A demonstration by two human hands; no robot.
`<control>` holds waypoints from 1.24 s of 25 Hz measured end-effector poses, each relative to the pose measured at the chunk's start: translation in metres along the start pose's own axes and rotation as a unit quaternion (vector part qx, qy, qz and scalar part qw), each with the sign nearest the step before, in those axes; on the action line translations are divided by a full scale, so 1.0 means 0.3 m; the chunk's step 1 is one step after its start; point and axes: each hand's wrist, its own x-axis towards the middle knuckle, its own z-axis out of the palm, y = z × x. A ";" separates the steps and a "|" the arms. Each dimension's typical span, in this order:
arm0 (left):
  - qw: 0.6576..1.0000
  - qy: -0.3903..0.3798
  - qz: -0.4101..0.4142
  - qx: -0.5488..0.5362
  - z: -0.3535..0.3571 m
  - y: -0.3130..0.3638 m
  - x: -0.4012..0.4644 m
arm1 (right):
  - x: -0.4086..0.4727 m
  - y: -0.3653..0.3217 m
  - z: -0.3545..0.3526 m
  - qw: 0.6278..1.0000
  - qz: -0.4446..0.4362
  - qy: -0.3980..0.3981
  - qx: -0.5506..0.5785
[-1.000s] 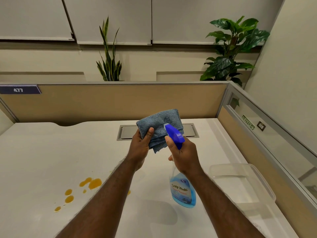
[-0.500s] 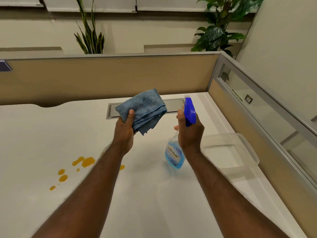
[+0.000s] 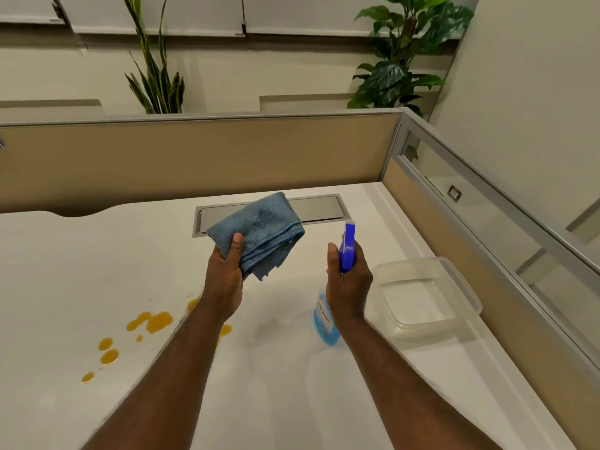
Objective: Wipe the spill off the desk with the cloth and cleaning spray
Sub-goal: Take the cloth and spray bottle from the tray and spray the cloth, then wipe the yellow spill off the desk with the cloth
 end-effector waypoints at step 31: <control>0.982 -0.027 -0.178 -0.053 -0.261 -0.030 -0.710 | -0.631 -0.168 -0.072 0.797 0.420 -0.214 0.378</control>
